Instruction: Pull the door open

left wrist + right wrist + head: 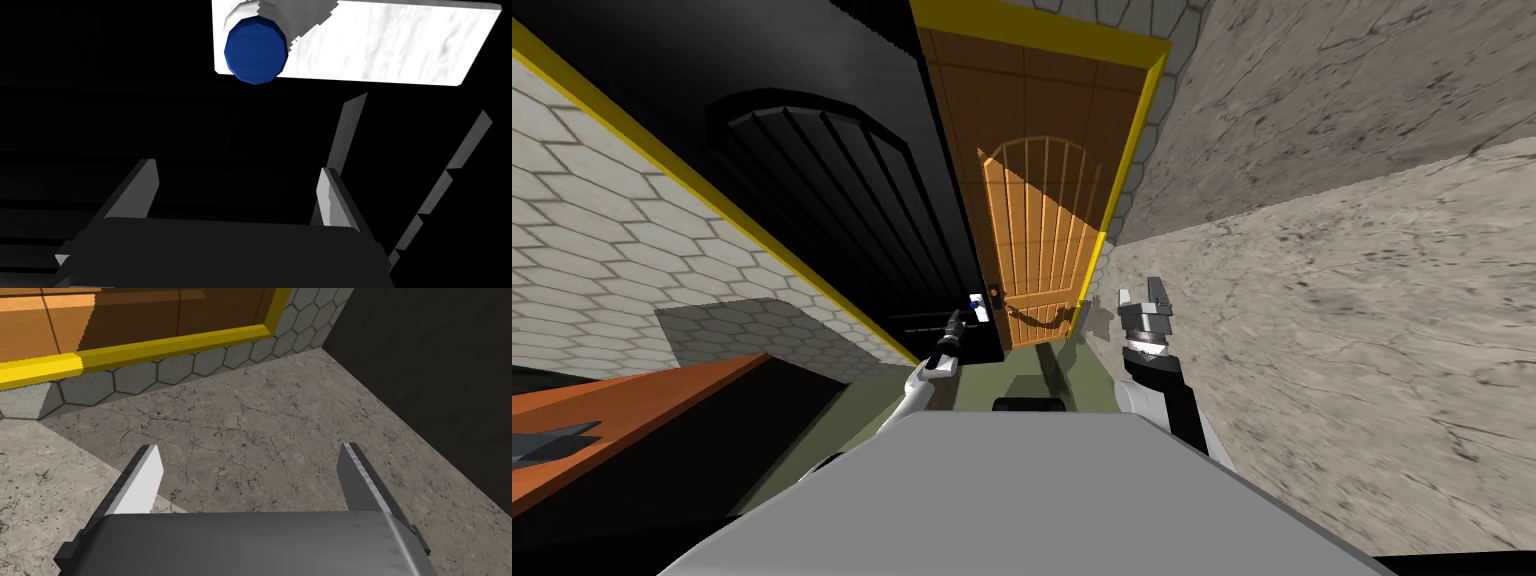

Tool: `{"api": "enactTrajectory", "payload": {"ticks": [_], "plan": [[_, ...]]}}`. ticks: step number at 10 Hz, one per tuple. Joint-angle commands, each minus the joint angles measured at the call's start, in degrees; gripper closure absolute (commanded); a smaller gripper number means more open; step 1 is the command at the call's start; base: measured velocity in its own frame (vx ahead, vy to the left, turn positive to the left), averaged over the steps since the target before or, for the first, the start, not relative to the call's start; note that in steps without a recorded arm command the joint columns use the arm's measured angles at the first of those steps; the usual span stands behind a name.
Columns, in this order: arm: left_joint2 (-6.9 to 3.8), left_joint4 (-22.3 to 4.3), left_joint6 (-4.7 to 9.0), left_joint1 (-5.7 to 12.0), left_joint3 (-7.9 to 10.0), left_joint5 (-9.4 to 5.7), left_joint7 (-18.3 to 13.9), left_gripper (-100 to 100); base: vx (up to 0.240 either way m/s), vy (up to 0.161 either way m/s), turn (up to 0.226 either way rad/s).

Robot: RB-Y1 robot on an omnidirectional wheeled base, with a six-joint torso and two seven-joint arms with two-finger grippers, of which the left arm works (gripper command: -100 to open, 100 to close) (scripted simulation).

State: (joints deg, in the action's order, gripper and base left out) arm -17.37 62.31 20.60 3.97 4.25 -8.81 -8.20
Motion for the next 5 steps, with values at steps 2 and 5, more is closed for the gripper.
{"api": "enactTrajectory", "payload": {"ticks": [2,5], "plan": [[0.05,-0.72,0.34,0.36,0.42,0.01,0.19,-100,0.199,0.057,-0.028],[0.36,-1.68,0.94,1.62,0.1,0.12,0.23,-100,0.214,-0.035,-0.088]]}}
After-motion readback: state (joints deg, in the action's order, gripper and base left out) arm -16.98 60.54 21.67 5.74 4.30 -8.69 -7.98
